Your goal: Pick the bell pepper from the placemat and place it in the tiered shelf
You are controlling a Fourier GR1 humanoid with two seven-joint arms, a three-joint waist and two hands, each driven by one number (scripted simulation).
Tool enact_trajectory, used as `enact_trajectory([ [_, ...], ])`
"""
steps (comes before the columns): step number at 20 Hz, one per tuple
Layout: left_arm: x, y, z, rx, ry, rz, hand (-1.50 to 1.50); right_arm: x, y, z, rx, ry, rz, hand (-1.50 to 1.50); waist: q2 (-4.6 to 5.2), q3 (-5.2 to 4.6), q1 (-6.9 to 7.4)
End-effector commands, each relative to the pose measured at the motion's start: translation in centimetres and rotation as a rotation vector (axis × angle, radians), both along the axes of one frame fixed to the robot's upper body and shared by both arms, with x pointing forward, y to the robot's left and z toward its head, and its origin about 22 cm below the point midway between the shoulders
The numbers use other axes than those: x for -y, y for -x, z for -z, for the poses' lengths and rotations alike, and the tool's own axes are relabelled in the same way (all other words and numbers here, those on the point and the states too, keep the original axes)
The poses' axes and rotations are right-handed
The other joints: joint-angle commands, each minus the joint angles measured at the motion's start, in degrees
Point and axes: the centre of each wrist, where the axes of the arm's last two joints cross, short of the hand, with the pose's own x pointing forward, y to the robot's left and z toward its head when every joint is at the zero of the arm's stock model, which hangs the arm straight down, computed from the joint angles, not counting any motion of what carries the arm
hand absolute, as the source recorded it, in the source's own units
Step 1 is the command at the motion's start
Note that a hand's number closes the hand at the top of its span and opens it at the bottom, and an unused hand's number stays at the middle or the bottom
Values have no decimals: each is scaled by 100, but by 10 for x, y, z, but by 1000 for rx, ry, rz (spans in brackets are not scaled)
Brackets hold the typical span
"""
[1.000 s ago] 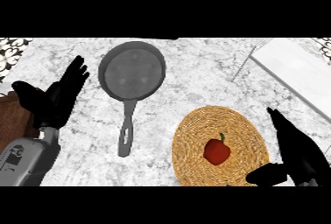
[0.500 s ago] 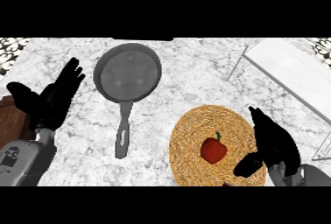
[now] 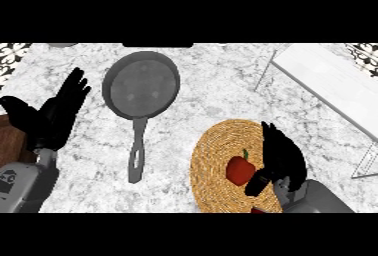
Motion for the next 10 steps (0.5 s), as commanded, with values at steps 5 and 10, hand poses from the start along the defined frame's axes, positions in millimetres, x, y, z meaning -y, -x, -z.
enact_trajectory([
  [5,12,9,10,-4,-1,-10,0,-41,-12,7,-104,93,193,-150,-2,20,-26],
  [10,13,-3,-3,9,10,-6,0,-58,-11,19,-106,101,218,-150,30,28,-44],
])
